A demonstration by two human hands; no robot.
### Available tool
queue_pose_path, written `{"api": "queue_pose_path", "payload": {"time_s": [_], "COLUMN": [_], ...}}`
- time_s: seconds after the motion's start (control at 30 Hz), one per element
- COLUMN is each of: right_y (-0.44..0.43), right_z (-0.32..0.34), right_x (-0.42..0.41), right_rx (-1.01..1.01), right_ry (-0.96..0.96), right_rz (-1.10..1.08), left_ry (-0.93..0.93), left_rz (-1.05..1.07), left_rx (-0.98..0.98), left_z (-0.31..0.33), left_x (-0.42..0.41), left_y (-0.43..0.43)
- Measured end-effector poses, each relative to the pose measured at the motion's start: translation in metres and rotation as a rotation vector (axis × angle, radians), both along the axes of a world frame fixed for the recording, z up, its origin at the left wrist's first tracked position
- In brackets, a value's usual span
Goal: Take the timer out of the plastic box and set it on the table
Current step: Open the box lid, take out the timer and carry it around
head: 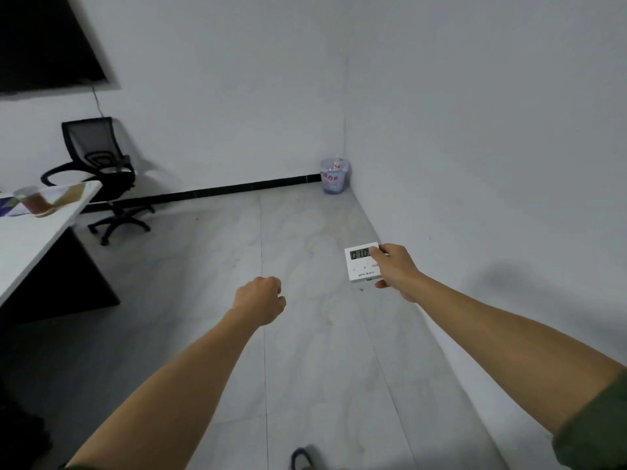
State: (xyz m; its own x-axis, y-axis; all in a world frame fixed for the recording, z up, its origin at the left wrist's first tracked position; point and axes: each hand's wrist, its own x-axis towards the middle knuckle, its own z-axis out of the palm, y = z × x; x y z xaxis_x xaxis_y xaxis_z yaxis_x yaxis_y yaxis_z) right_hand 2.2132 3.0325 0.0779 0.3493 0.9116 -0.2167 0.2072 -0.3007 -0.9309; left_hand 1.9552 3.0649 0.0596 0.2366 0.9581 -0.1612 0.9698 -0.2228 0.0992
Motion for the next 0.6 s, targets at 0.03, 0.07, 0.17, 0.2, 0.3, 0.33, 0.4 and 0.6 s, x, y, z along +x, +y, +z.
{"api": "queue_pose_path", "payload": {"time_s": [0.03, 0.07, 0.17, 0.2, 0.3, 0.33, 0.4, 0.6], "right_y": [0.009, 0.033, 0.103, 0.129, 0.194, 0.215, 0.253, 0.387], "right_z": [-0.001, -0.002, -0.003, 0.002, 0.01, 0.011, 0.01, -0.006], "right_x": [0.0, -0.002, -0.007, -0.009, -0.011, -0.011, -0.008, 0.01], "right_rx": [0.001, 0.002, -0.003, -0.001, 0.002, -0.003, -0.003, -0.019], "right_ry": [-0.005, 0.0, -0.011, -0.006, 0.0, -0.003, -0.005, 0.003], "right_rz": [-0.002, -0.004, -0.033, -0.035, -0.033, -0.026, -0.015, 0.014], "left_ry": [0.003, 0.008, 0.015, 0.023, 0.018, 0.027, 0.033, 0.042], "left_rz": [-0.005, -0.007, -0.018, -0.014, -0.015, -0.016, -0.016, -0.016], "left_rx": [0.0, 0.0, 0.004, 0.01, 0.011, 0.001, -0.013, -0.029], "left_z": [-0.001, 0.0, 0.002, 0.007, 0.017, 0.017, 0.014, 0.001], "left_x": [0.0, -0.001, -0.009, -0.012, -0.014, -0.012, -0.009, 0.013], "left_y": [0.011, 0.035, 0.11, 0.14, 0.21, 0.231, 0.267, 0.392]}}
